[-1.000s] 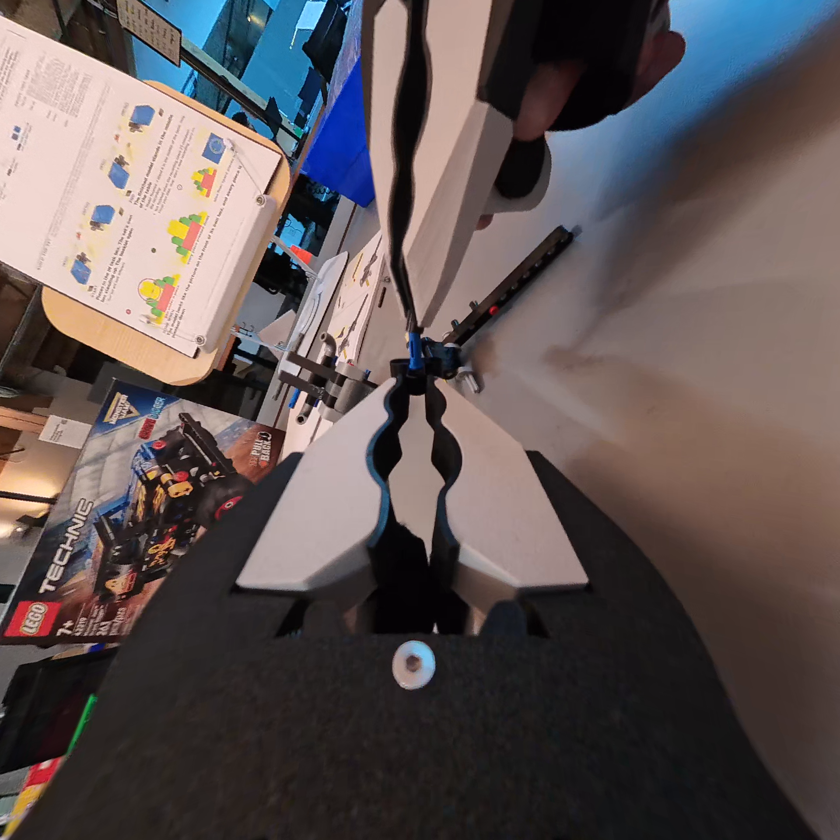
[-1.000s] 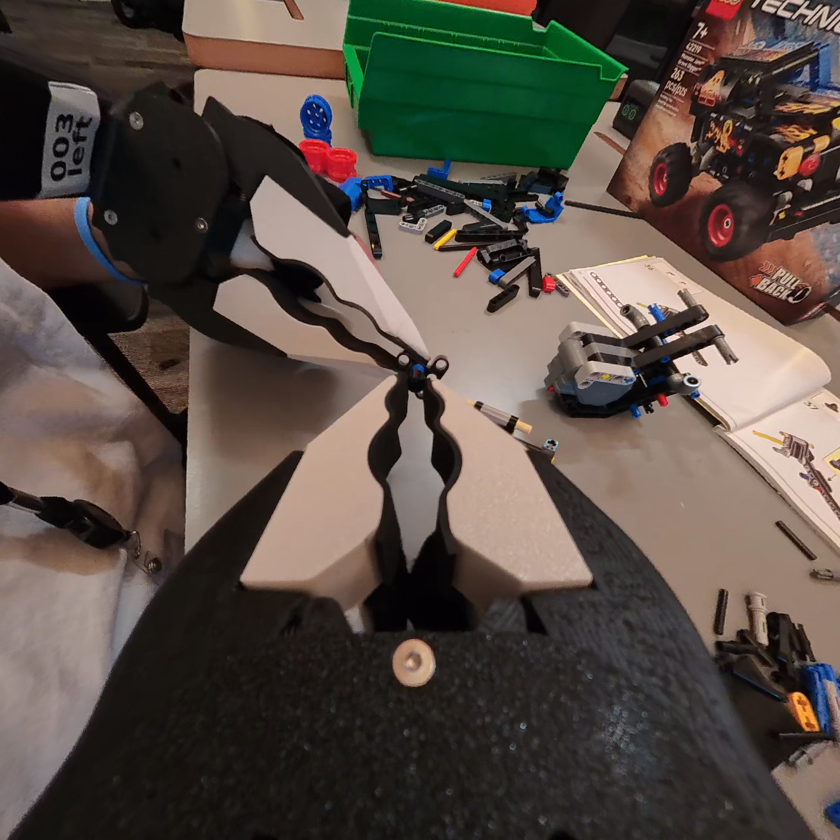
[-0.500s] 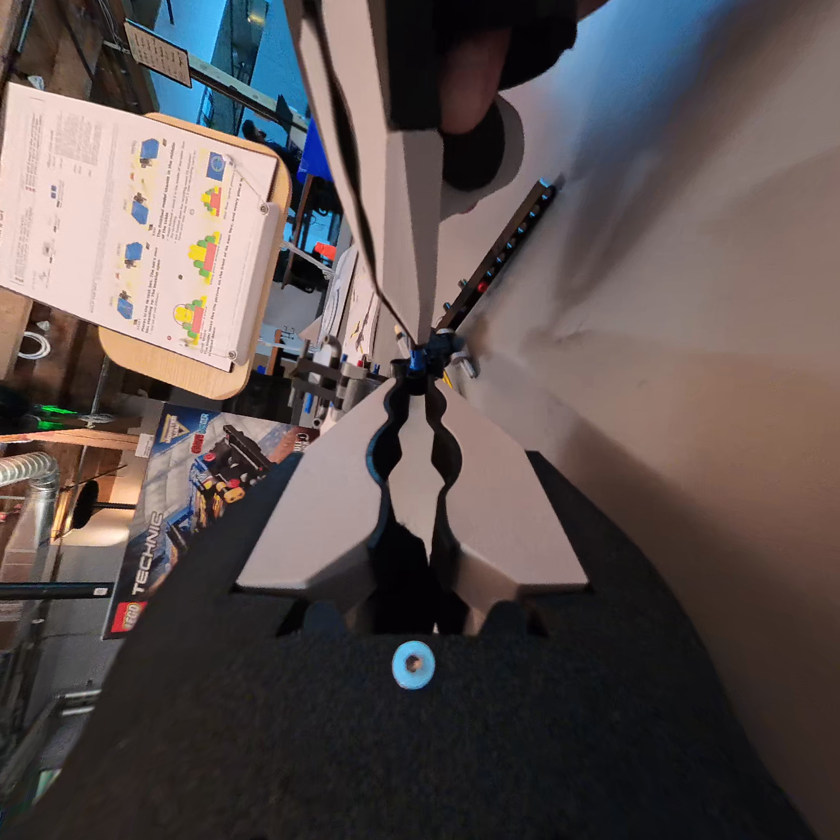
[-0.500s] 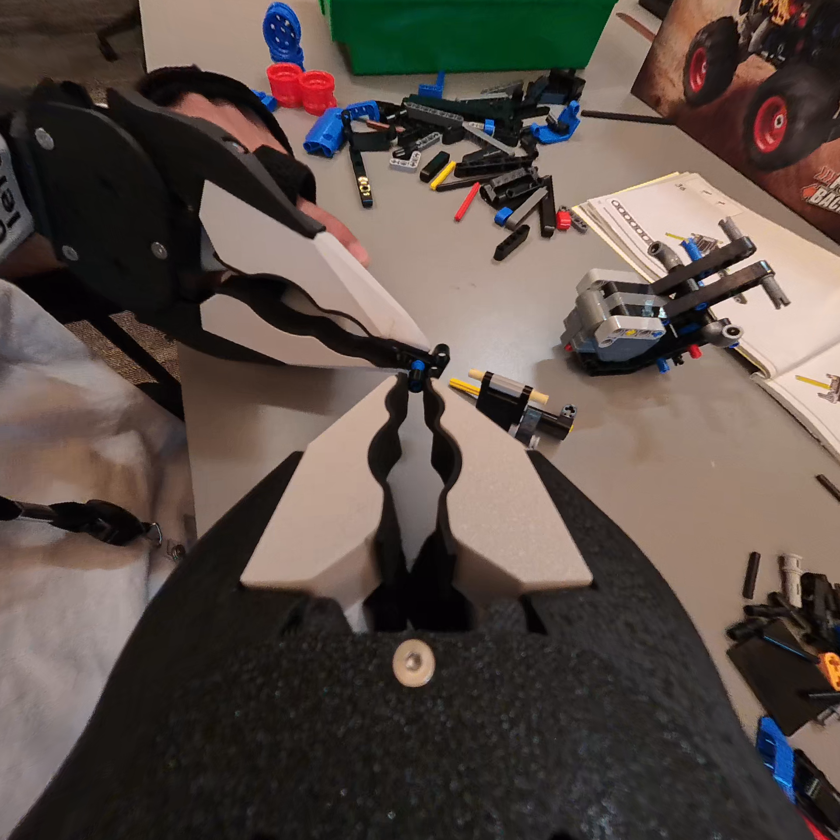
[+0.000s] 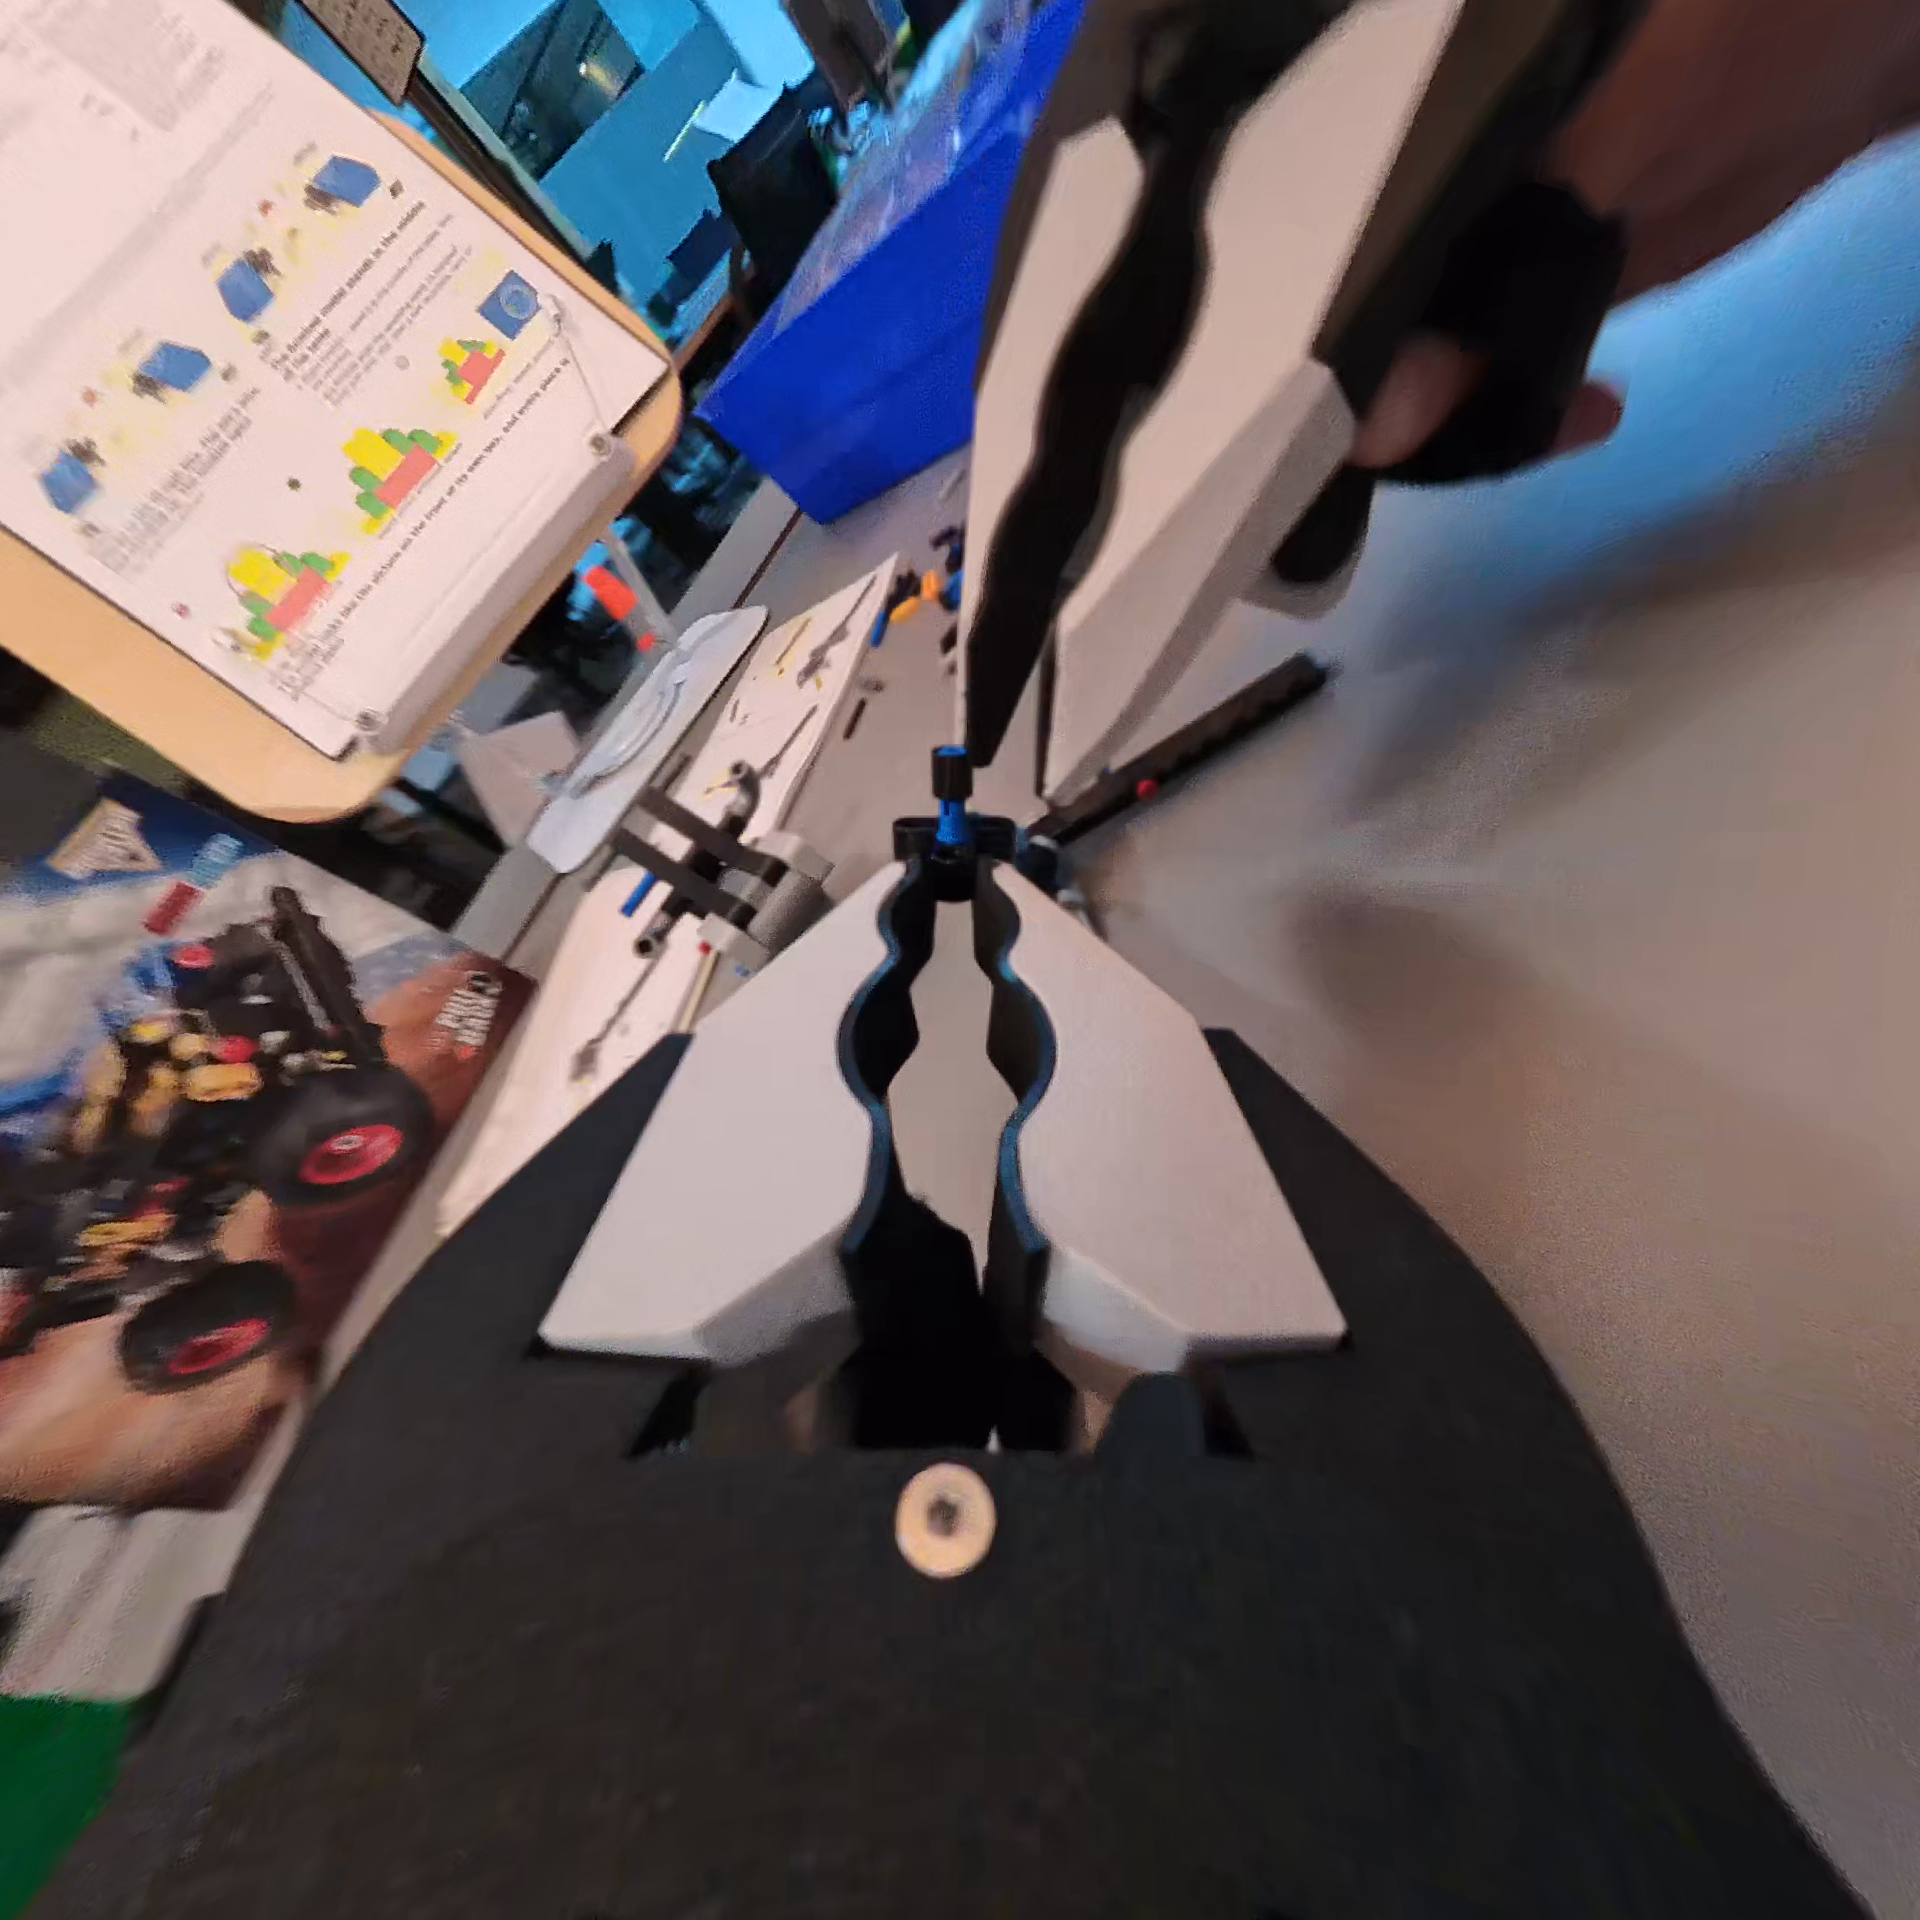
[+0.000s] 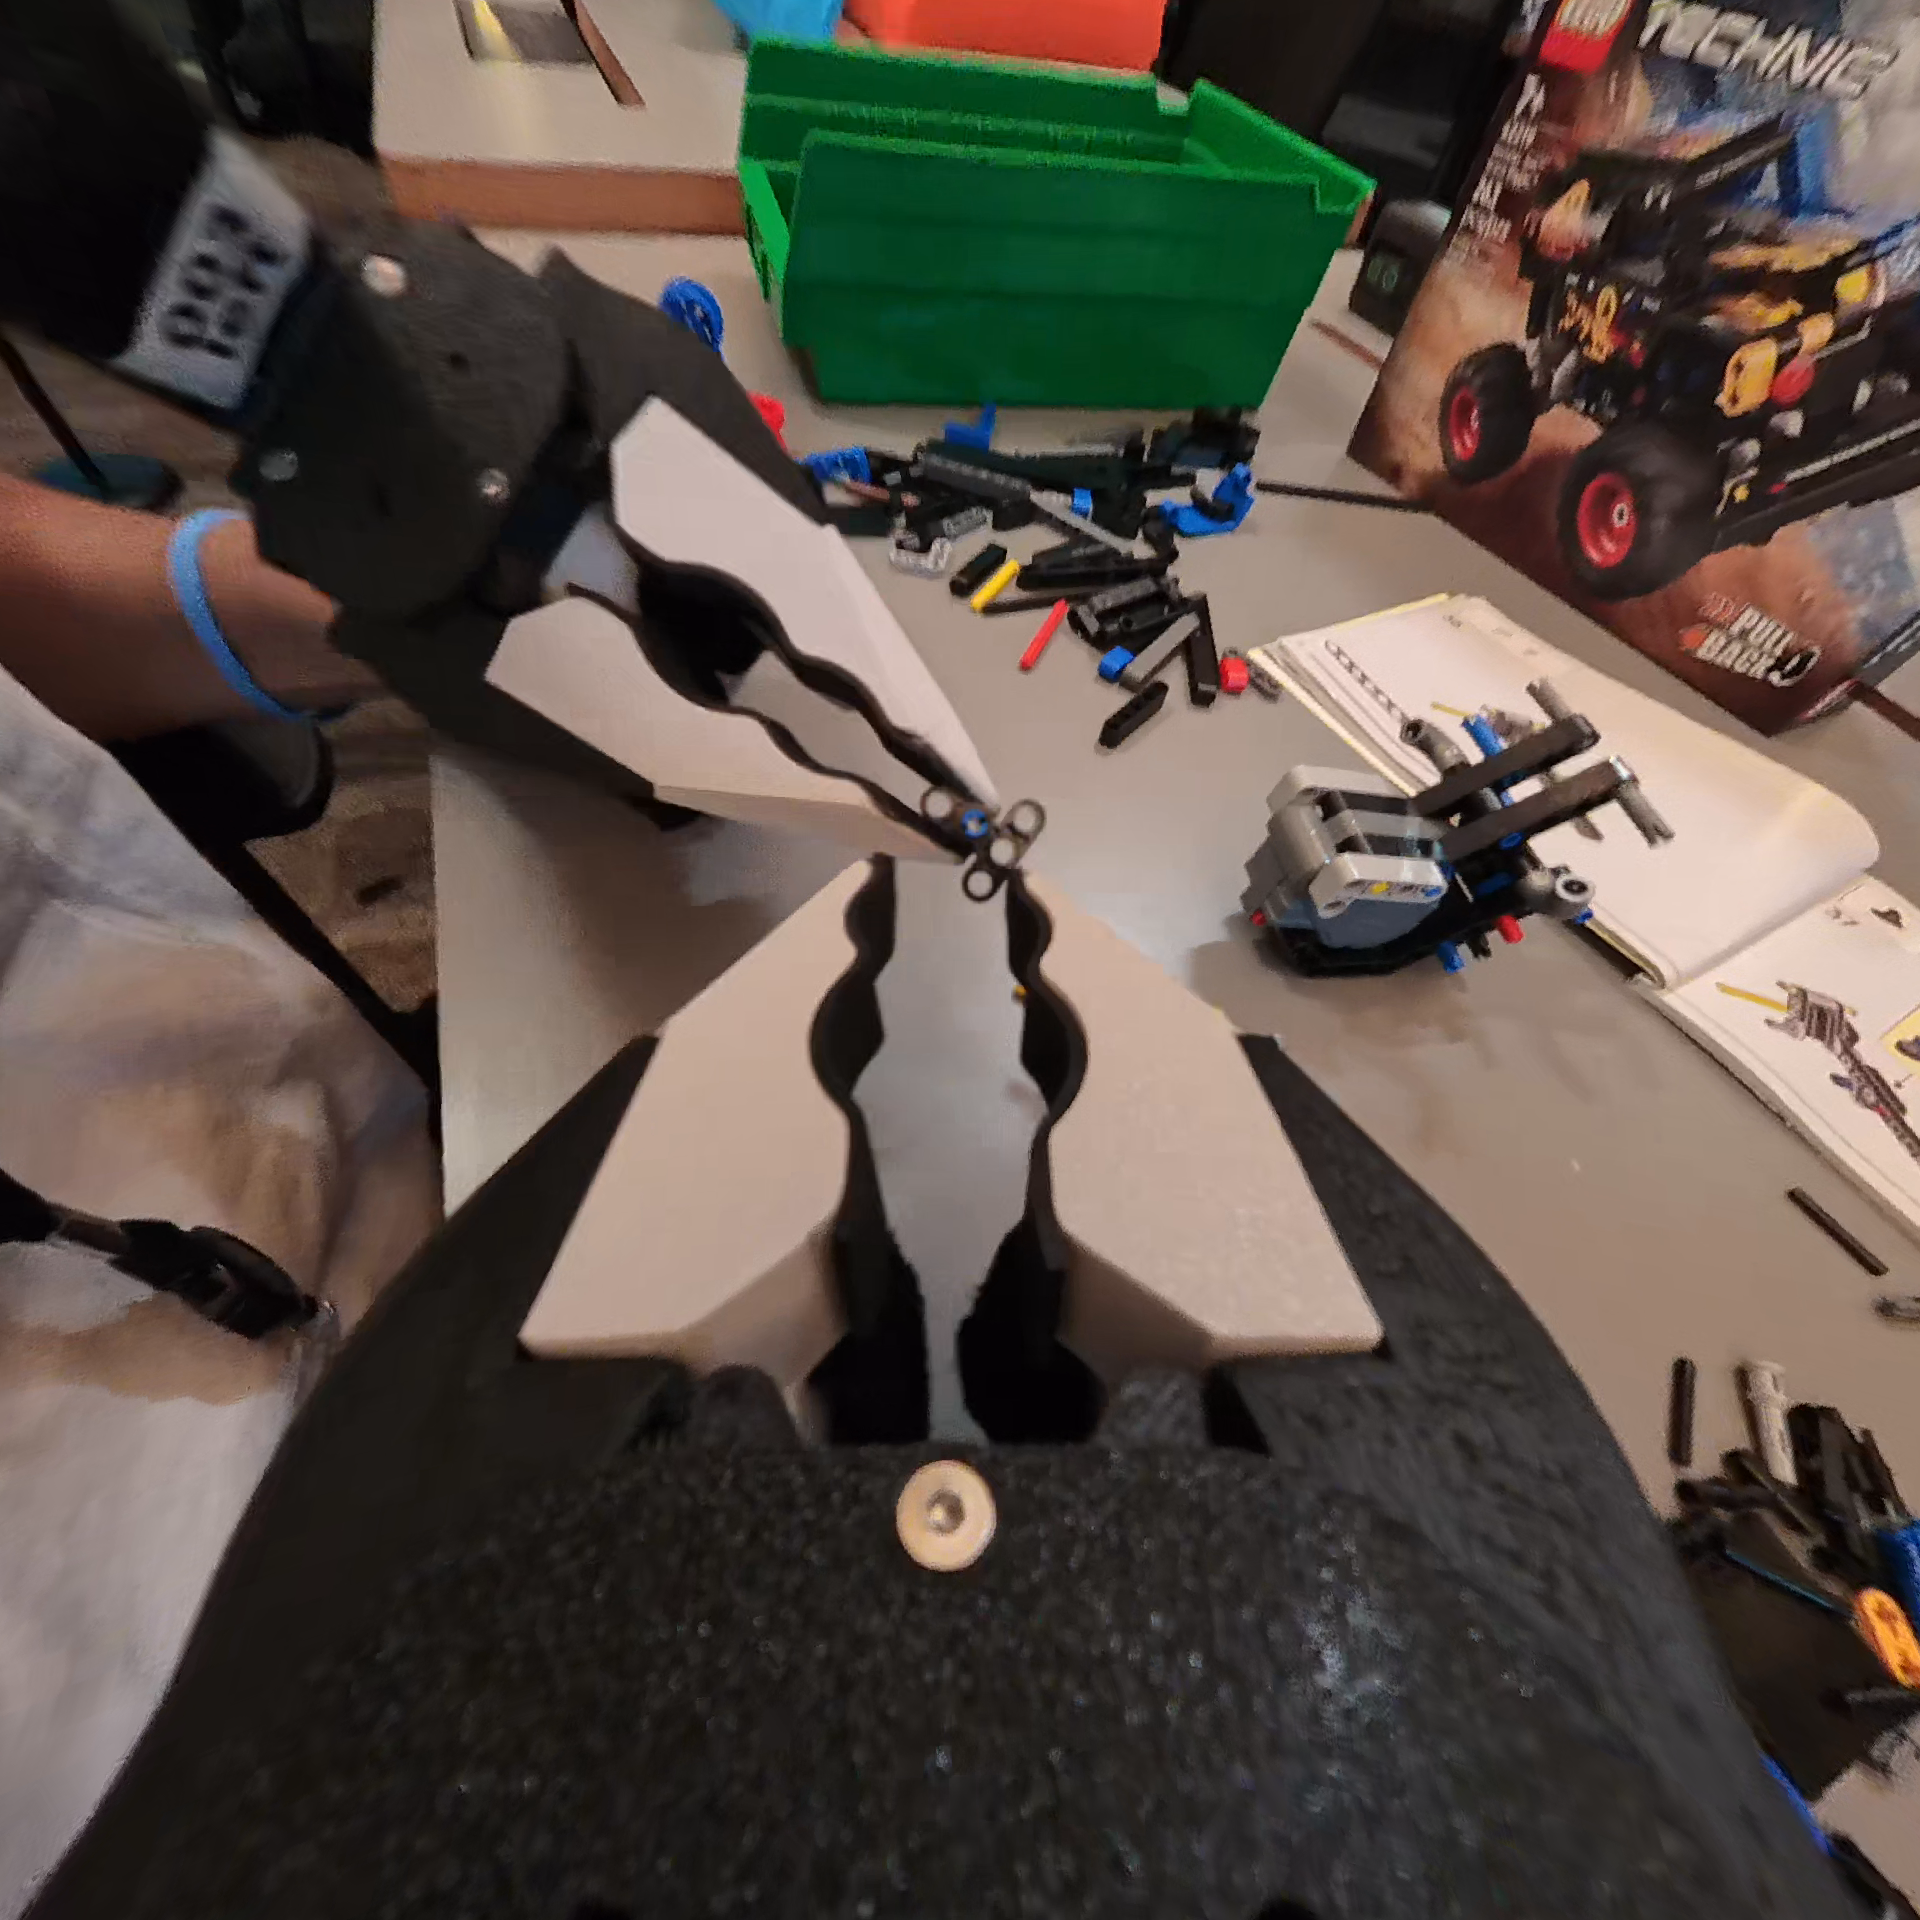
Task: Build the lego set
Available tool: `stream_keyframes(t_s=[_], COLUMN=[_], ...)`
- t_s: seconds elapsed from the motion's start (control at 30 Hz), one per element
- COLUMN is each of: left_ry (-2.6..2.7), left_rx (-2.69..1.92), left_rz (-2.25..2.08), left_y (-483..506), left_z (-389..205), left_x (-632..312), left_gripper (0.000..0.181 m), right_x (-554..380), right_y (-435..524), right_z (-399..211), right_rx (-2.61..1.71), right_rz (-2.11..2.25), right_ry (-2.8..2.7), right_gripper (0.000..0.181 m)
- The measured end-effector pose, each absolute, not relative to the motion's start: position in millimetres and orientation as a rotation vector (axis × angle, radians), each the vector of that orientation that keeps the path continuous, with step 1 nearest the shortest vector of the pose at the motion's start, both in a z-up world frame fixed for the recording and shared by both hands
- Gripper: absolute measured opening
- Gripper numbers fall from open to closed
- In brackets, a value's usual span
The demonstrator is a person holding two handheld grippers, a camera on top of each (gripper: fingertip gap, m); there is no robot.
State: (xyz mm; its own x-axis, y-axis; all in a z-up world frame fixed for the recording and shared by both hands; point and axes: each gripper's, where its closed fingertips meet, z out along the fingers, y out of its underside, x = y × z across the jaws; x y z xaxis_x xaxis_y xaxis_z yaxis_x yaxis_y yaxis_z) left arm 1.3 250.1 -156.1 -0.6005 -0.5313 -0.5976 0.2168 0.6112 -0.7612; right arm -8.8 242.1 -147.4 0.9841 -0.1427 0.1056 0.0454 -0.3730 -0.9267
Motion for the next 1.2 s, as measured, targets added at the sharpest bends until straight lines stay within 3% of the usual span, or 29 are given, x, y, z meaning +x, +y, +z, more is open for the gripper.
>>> stream_keyframes(t_s=[0.03, 0.2, 0.37, 1.2], left_ry=[1.960, 1.969, 1.955, 1.998], left_rx=[-0.279, -0.417, -0.468, -0.422], left_rz=[-1.148, -1.583, -1.727, -1.572], left_y=[249.9, 240.9, 242.7, 239.6], left_z=[-151.9, -128.4, -119.5, -131.7], left_x=[-0.6, -16.3, -20.8, -20.7], left_gripper=[0.005, 0.005, 0.005, 0.005], right_x=[-8.2, -19.4, -21.6, -22.8], right_y=[242.5, 249.8, 251.3, 247.9], right_z=[-142.0, -106.1, -102.4, -112.4], right_rx=[-1.904, -1.649, -1.634, -1.702], right_rz=[-0.191, -0.140, -0.111, -0.044], right_ry=[0.073, -0.015, -0.017, 0.018], right_gripper=[0.022, 0.017, 0.009, 0.006])
